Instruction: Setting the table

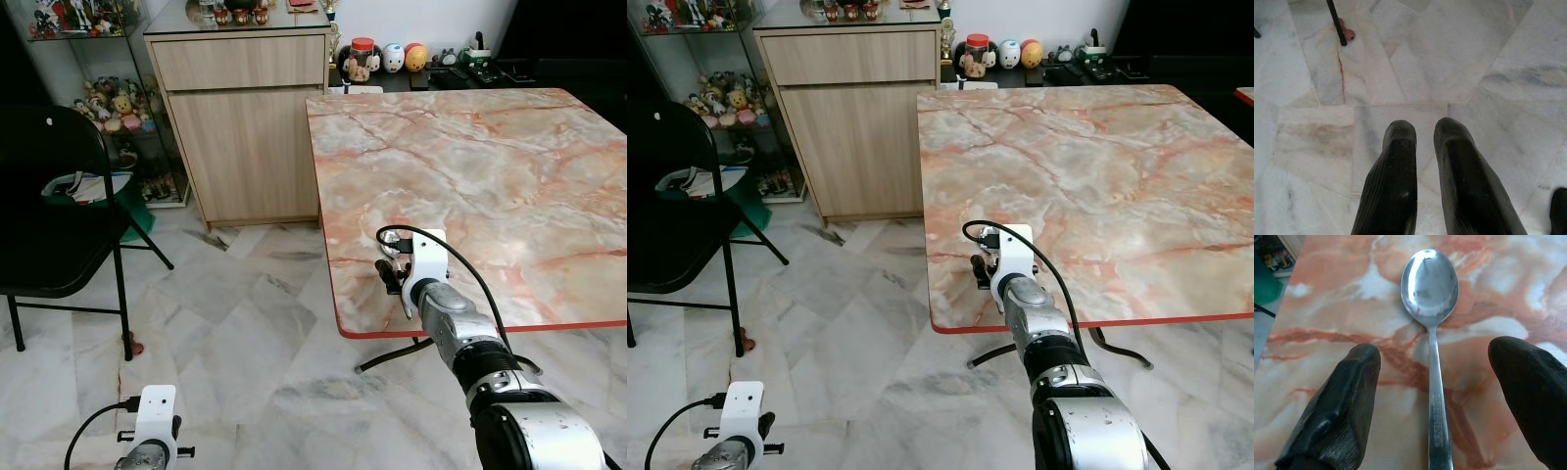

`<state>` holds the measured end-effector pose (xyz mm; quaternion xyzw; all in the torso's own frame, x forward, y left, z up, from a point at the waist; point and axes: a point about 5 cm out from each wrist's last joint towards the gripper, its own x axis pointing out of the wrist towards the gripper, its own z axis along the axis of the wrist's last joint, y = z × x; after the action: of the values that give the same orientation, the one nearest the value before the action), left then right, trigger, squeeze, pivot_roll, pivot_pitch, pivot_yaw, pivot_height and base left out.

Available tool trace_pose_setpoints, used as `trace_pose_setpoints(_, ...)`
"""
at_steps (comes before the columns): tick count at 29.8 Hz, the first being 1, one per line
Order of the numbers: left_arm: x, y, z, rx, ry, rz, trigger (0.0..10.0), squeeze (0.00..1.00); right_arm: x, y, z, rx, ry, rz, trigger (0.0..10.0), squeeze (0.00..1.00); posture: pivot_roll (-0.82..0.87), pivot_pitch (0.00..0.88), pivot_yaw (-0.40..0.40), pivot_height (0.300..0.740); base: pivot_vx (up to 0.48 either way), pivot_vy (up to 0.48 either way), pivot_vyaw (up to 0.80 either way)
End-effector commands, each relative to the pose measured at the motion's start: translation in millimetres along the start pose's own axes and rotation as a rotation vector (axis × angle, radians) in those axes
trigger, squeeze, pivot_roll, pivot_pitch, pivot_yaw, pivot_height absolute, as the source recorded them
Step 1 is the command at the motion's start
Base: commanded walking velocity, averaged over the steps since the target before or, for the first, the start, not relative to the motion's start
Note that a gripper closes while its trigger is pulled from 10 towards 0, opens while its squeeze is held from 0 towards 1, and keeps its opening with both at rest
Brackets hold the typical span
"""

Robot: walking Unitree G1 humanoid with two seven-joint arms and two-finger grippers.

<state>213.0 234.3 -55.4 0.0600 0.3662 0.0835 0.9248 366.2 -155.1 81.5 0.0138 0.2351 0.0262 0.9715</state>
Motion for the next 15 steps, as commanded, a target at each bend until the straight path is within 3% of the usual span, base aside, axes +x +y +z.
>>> trace_pose_setpoints(1, -1.2, 0.9, -4.7, 0.02, 0.015, 0.002, 10.0, 0.0, 0.5, 1.9, 0.8, -0.005, -0.004, 0.002, 10.0, 0.0, 0.04, 0.0, -0.006, 0.74, 0.0, 0.0, 0.0)
trace_pose_setpoints(15, -0.9, 2.4, -3.3, 0.021, 0.01, 0.011, 10.0, 0.0, 0.2, -4.0, -7.7, -0.014, 0.018, -0.027, 10.0, 0.0, 0.04, 0.0, -0.004, 0.74, 0.0, 0.0, 0.0)
